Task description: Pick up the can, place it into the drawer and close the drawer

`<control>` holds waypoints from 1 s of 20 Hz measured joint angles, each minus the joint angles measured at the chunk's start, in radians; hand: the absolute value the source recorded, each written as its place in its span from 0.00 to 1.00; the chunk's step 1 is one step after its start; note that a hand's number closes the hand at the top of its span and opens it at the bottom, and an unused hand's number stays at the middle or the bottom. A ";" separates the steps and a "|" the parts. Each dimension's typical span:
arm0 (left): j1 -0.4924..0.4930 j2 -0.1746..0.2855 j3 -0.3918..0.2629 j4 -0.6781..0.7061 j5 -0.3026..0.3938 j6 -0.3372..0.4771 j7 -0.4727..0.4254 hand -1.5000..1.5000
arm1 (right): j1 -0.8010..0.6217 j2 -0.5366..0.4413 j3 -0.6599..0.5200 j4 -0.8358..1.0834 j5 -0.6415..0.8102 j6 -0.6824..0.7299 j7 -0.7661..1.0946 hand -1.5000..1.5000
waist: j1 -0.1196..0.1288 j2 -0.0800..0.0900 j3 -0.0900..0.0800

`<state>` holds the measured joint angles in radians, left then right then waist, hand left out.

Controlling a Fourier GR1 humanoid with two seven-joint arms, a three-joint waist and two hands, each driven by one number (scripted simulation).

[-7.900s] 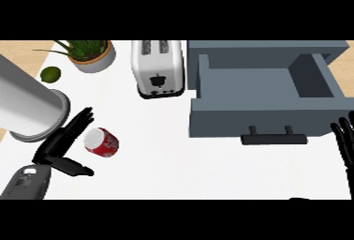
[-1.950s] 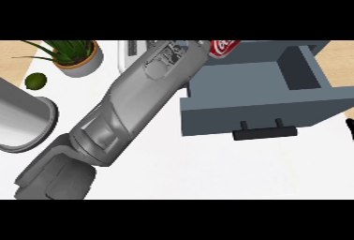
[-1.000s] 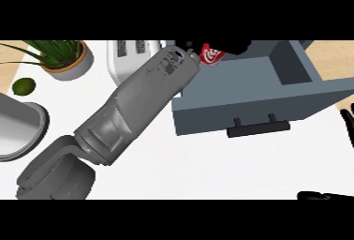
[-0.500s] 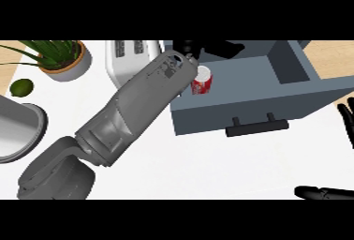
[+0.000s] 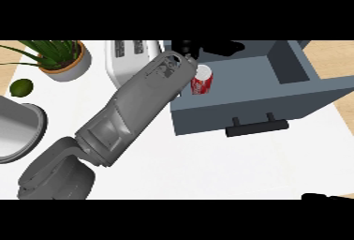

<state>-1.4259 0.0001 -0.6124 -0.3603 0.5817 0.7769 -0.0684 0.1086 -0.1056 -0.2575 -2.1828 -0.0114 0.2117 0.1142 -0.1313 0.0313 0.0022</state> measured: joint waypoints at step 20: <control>-0.021 0.000 0.005 -0.075 0.114 0.062 -0.047 0.00 | -0.096 -0.141 0.215 0.047 0.623 -0.053 -0.117 0.00 | 0.083 -0.016 -0.001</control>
<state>-1.4466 0.0000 -0.6070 -0.4353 0.6956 0.8393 -0.1153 0.0128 -0.2467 -0.0428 -2.1356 0.6113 0.1592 -0.0032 -0.0482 0.0155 0.0007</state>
